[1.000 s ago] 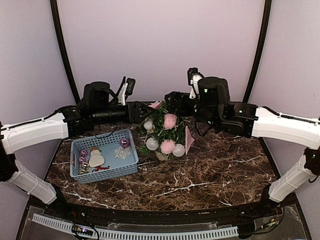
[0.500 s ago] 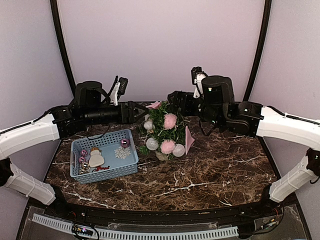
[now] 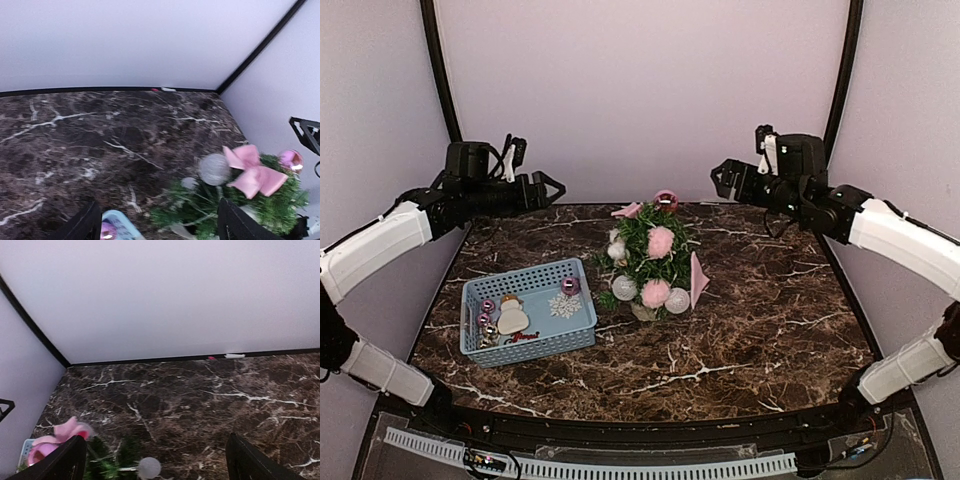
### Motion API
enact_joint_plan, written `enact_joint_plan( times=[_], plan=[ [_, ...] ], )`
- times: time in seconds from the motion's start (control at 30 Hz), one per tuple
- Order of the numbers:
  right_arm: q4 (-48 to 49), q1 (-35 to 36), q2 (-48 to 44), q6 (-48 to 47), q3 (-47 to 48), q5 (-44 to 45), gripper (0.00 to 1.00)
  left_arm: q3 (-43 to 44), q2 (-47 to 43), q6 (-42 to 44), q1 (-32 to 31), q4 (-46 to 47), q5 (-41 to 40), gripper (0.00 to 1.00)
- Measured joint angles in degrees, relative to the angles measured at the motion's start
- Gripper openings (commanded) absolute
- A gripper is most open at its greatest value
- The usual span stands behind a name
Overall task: Decorate the small christmas tree
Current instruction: Reset both arms
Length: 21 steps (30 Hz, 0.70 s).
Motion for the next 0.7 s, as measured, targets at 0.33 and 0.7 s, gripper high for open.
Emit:
enact_joint_plan(
  times=[0.33,0.7],
  plan=[
    [5.5,-25.3,-4.2,0.9,-19.0,-9.5,0.99,-18.3,-1.1,3.5,28.4,13.6,0.3,0.85],
    [25.5,-35.3,-21.7,-5.6,-44.8,-5.0,0.99,-47.5,-21.0,7.6,36.4,35.0,-19.0,0.88]
  ],
)
